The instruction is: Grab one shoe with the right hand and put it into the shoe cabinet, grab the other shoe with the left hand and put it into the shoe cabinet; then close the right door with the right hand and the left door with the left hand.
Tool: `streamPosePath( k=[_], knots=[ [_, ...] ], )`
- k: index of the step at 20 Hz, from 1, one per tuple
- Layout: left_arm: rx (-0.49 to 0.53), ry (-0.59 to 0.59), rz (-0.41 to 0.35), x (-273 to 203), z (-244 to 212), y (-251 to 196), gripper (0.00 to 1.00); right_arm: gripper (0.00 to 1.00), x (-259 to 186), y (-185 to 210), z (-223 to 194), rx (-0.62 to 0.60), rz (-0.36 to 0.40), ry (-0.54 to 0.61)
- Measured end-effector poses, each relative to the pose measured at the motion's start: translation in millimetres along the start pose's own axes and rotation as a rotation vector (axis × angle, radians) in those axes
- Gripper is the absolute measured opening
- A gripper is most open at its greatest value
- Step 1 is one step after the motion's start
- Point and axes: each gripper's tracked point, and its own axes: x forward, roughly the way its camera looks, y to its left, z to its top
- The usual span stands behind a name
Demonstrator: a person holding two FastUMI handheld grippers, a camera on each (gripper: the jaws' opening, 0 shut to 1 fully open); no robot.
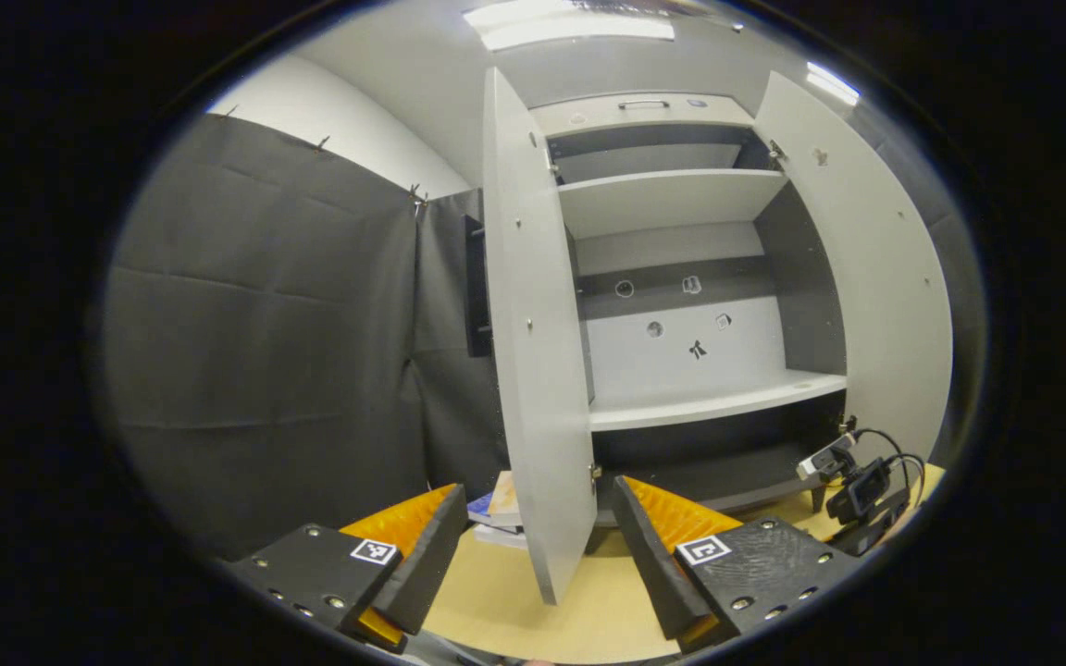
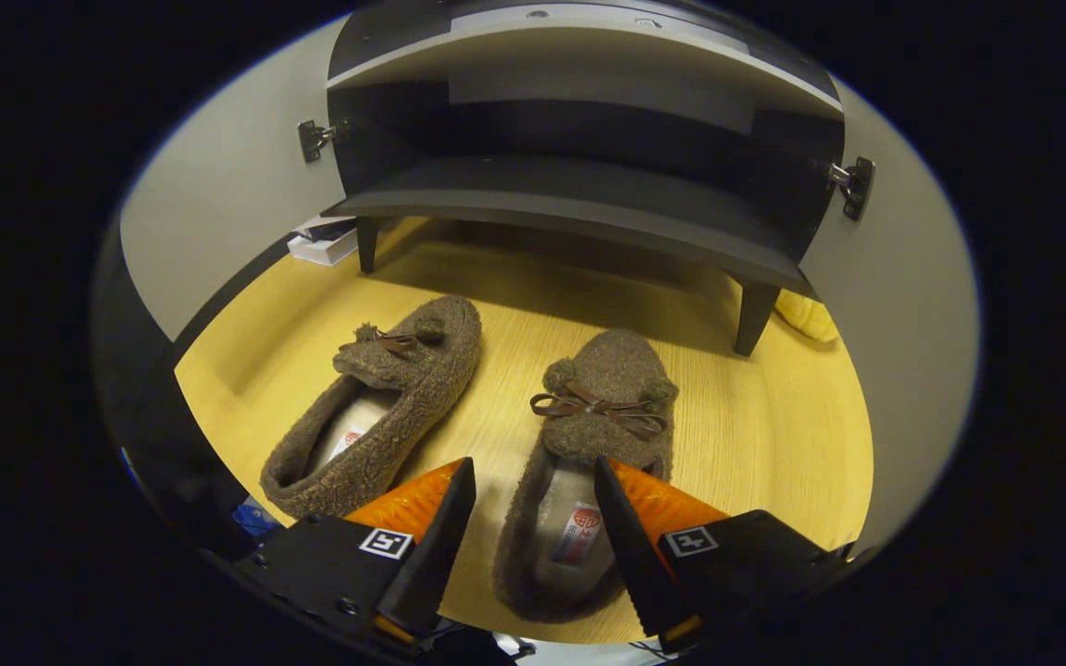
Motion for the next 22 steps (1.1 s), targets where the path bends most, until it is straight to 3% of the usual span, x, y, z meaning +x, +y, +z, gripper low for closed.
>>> streamPosePath(
  k=[2, 3, 4, 5, 7, 9, 11, 12, 14, 15, 16, 17, 18, 20, 22],
  knots=[
    [-0.007, 0.011, -0.001, 0, -4, 0, 0.97, 0.78, 9, -3, -2, -0.002, -0.023, 0.011],
    [-0.009, 0.014, -0.002, -1, -5, -1, 0.93, 0.59, 14, -2, -3, 0.004, -0.025, 0.021],
    [-0.010, 0.015, -0.004, -1, -6, -2, 0.93, 0.53, 15, -1, -4, 0.009, -0.027, 0.026],
    [-0.010, 0.017, -0.006, -1, -6, -2, 0.97, 0.53, 16, 0, -4, 0.009, -0.025, 0.031],
    [-0.009, 0.022, -0.011, -2, -9, -4, 0.93, 0.52, 22, -10, 0, -0.005, -0.077, 0.008],
    [-0.008, 0.025, -0.016, -1, -11, -5, 0.97, 0.22, 20, -6, -2, 0.012, -0.061, 0.018],
    [-0.016, 0.036, -0.028, -1, -15, -10, 0.93, 0.19, 19, -11, -1, 0.039, -0.057, 0.012],
    [-0.021, 0.040, -0.036, 0, -17, -13, 0.96, 0.04, 20, -10, -1, 0.050, -0.048, 0.018],
    [-0.028, 0.048, -0.050, 2, -19, -18, 0.93, 0.04, 12, -10, 0, 0.048, -0.039, -0.001],
    [-0.029, 0.050, -0.064, 3, -21, -22, 0.97, 0.04, 6, -12, 4, 0.045, -0.040, -0.020],
    [-0.025, 0.053, -0.076, 3, -22, -27, 0.93, 0.04, -1, -14, 9, 0.050, -0.039, -0.047],
    [-0.021, 0.056, -0.088, 4, -24, -30, 0.97, 0.04, -11, -17, 17, 0.062, -0.034, -0.069],
    [-0.020, 0.060, -0.104, 5, -25, -36, 0.93, 0.04, -19, -14, 25, 0.085, -0.011, -0.086],
    [-0.023, 0.075, -0.142, 8, -31, -48, 0.97, 0.04, -39, -18, 45, 0.106, -0.003, -0.134],
    [-0.021, 0.091, -0.179, 11, -40, -60, 0.89, 0.04, -57, -23, 67, 0.109, -0.007, -0.188]
  ],
)
